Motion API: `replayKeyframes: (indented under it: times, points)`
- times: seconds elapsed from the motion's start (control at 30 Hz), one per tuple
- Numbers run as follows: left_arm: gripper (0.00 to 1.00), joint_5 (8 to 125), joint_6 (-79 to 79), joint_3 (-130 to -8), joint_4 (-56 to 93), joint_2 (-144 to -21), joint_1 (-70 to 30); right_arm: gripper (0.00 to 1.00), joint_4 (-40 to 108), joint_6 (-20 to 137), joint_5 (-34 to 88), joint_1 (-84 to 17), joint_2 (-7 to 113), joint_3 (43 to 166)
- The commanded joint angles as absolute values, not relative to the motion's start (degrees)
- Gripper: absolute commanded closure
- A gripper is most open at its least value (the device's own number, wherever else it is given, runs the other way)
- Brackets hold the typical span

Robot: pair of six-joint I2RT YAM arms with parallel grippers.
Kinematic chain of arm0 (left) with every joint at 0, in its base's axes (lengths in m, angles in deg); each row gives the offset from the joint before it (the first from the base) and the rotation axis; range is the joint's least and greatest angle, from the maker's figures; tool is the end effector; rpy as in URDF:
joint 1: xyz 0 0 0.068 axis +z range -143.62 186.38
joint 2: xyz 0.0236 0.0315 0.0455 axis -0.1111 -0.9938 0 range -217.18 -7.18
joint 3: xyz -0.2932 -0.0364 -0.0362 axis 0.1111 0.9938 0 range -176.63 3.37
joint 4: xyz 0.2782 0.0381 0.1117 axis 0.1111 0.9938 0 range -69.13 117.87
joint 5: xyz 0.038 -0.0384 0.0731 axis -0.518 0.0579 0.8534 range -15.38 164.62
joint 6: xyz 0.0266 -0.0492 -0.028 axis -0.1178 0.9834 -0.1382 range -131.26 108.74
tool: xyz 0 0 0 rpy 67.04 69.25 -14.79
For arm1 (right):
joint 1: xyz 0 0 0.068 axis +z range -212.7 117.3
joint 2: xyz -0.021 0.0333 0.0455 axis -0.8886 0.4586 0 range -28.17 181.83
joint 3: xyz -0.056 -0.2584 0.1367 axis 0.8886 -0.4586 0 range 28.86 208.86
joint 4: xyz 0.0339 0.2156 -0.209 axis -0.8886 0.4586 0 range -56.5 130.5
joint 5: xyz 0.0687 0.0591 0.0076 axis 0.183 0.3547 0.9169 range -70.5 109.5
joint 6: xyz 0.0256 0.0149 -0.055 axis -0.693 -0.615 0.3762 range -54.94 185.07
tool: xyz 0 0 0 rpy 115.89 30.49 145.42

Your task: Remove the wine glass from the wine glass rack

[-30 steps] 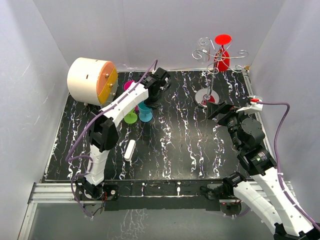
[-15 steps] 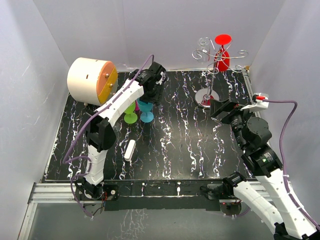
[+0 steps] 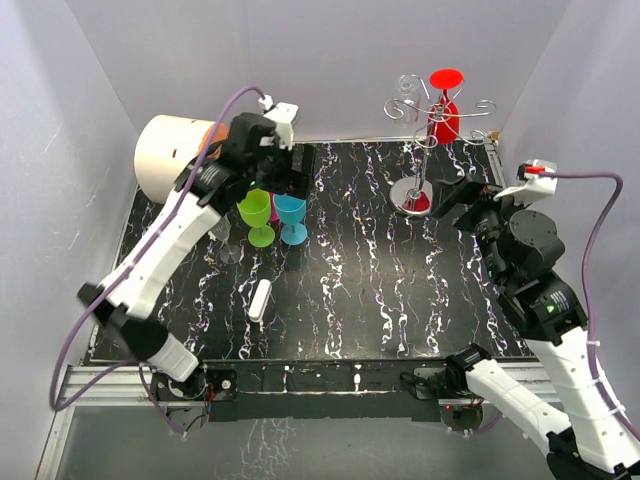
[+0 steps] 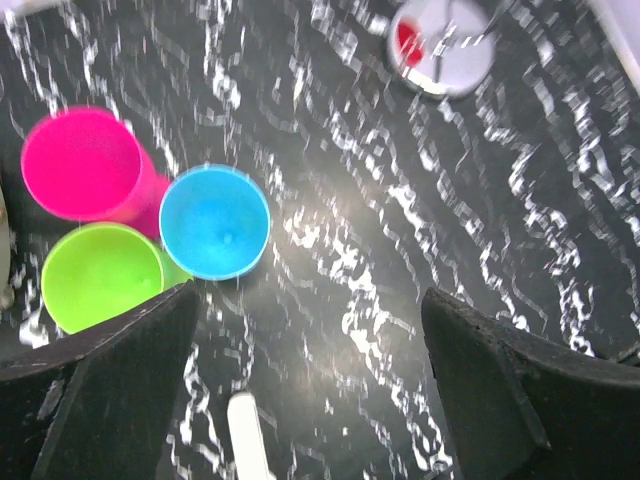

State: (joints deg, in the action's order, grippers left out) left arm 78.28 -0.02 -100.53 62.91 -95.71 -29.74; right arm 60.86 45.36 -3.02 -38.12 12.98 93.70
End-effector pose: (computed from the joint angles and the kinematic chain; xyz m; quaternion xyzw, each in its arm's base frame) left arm 0.3112 -0.2233 0.4826 0.1669 0.8343 -0.1859 0.4914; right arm 0.1524 0.0497 0.4673 0.1030 0.7203 0.1210 0.6752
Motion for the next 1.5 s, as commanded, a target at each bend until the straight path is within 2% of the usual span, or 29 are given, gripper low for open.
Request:
replayKeyframes:
  times: [0.0,0.2,0.33,0.5,1.0,1.47]
  points:
    - [0.05,75.6,-3.7,-88.2,46.9,-86.6,-29.9,0.02,63.2,47.6,-5.0,-38.3,20.1,102.5]
    - [0.01,72.6,-0.8,-74.0,33.1,-77.1,-27.9,0.02,65.8,52.3,-9.0,-38.4,30.3,114.4]
    - [0.01,61.6,4.1,-69.5,27.2,-76.1,-23.0,0.02,62.2,53.6,-9.8,-38.3,34.3,117.0]
    - [0.01,60.5,2.6,-66.2,25.8,-75.3,-22.7,0.02,59.0,52.7,-7.6,-38.3,41.2,121.7]
    - [0.01,61.5,0.5,-66.0,26.8,-76.6,-22.9,0.02,55.5,57.9,-9.1,-38.8,60.8,136.6]
    - [0.01,60.9,0.9,-65.8,26.5,-77.4,-22.9,0.02,66.5,55.5,-5.7,-44.8,79.0,158.7]
